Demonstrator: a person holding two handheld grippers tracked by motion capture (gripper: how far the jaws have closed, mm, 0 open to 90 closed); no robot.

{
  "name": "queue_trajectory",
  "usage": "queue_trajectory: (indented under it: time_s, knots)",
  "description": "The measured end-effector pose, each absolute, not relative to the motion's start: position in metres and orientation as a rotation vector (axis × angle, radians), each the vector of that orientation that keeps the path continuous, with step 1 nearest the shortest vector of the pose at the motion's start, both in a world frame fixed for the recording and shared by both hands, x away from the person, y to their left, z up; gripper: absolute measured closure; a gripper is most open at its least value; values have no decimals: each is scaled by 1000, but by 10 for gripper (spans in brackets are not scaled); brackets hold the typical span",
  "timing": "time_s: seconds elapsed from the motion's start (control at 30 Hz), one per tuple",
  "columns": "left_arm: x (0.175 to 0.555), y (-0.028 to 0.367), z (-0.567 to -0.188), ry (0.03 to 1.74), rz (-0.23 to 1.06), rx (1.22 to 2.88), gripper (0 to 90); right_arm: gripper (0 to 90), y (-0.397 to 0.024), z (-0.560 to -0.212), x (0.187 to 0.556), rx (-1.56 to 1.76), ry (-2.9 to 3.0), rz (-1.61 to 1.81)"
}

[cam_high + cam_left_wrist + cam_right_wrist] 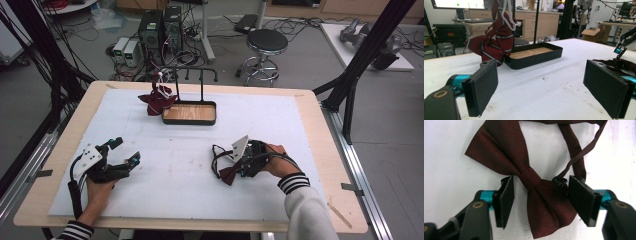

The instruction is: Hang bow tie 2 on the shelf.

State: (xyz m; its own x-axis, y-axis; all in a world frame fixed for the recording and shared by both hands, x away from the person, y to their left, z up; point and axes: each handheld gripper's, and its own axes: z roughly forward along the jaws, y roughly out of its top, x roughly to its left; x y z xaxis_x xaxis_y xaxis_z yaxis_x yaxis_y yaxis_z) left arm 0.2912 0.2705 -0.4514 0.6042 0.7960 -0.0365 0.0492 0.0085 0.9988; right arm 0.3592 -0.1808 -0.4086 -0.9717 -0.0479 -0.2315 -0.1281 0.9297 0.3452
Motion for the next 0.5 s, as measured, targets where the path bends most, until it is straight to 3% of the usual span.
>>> queue_trajectory:
  time_s: [0.5]
  knots:
    - [291,270,-452,761,683,1468,129,630,-180,-408,361,-106,2858,512]
